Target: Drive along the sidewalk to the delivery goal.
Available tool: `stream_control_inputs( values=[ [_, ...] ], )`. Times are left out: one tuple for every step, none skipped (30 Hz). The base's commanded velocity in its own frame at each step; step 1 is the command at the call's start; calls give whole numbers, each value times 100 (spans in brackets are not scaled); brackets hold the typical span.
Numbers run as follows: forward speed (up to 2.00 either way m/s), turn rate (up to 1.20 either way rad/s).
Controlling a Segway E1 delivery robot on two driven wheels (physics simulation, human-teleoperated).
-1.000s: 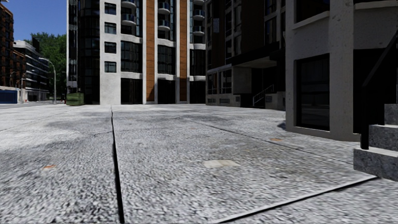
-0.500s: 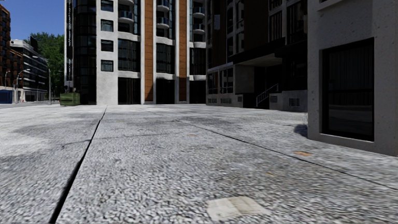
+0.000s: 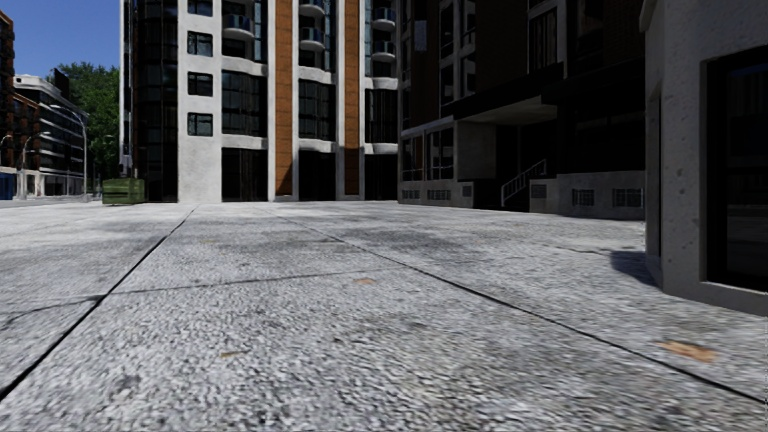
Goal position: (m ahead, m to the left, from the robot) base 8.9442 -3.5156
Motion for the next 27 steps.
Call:
stream_control_inputs(
  values=[
    [200,0],
    [200,0],
    [200,0],
    [200,0],
    [200,0],
    [200,0],
    [200,0],
    [200,-8],
    [200,-22],
    [200,-27],
    [200,-27],
    [200,-28],
    [200,-28],
    [200,-28],
    [200,-28],
    [200,-28],
    [200,-28],
    [200,-28],
    [200,-28],
    [200,-28],
    [200,-28],
    [200,-28],
    [200,-28],
    [200,-28],
    [200,-30],
    [200,-37],
    [200,-37]
  ],
)
